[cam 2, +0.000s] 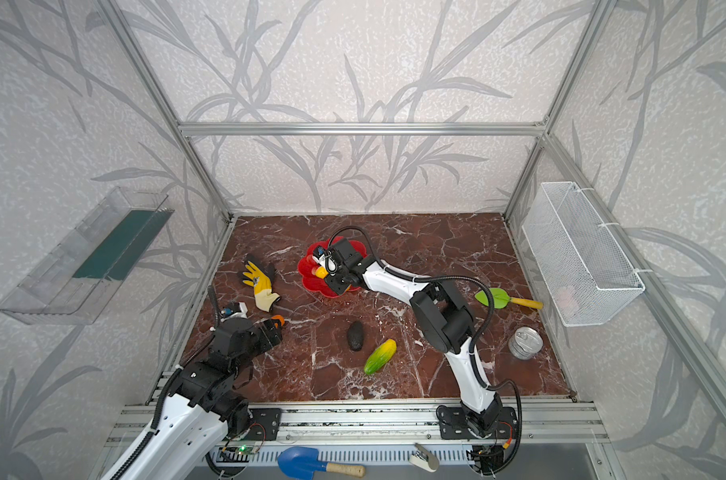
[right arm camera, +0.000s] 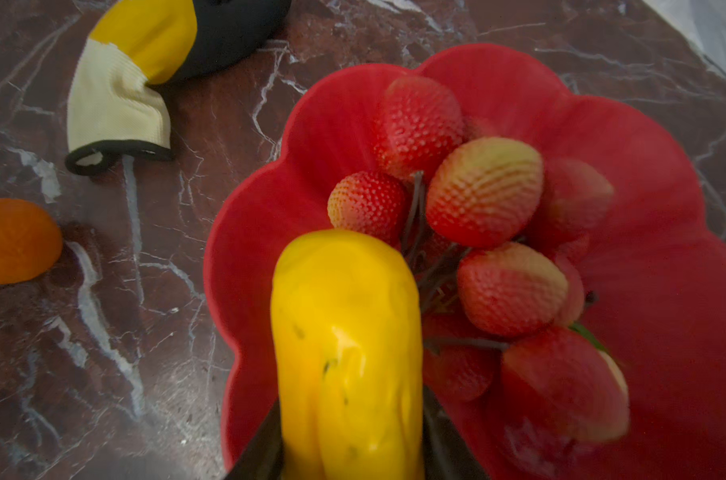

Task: Place and organize the fake fruits in the fruit bowl
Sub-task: 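Place the yellow cucumber in the red bowl with the right gripper, then grasp the orange with the left gripper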

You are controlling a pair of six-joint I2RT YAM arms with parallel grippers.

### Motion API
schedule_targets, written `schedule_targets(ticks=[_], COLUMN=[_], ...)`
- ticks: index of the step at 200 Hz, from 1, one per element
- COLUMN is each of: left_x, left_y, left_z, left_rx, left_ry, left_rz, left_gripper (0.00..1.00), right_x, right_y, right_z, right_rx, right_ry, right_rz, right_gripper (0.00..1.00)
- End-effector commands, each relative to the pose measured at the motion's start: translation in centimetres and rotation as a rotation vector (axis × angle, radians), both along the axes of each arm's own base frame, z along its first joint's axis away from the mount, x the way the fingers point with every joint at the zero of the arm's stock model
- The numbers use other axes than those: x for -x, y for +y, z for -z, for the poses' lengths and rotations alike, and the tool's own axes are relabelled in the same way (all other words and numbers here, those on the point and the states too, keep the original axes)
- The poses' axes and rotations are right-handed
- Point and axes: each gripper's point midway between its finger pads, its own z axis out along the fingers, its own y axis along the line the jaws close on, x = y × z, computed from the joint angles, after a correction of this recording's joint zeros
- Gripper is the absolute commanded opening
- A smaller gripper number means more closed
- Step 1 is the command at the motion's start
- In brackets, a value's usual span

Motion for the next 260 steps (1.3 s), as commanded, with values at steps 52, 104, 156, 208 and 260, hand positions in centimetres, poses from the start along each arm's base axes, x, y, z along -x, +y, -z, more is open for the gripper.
schedule_targets(ticks=[52, 104, 156, 208, 260], left_x=[0.1, -1.2, -2.5, -4.2, -5.8], left_y=[0.5, -0.2, 0.3, 0.4, 0.1], left_z=[1.4, 1.9, 3.1, 3.5, 5.5], left_rx=[-0.001, -0.011, -0.061, -0.028, 0.0], left_ry=[0.028, 0.048, 0.119, 0.115, 0.166], left_rz=[-0.036, -0.017, -0.027, -0.041, -0.043], left_gripper=[0.88, 0.87, 0.85, 0.82, 0.8], right_x=[0.0, 1.4, 4.5, 7.0, 7.3], right_y=[1.8, -1.5, -10.4, -17.0, -18.8], right_z=[-0.9, -10.5, -14.8, -11.8, -10.9], right_rx=[0.0, -0.229, -0.561, -0.546, -0.53], right_ry=[0.027, -0.019, 0.063, 0.104, 0.103], right_rz=[-0.04, 0.115, 0.297, 0.439, 0.478], right_gripper=[0.74, 0.92, 0.99, 0.99, 0.99])
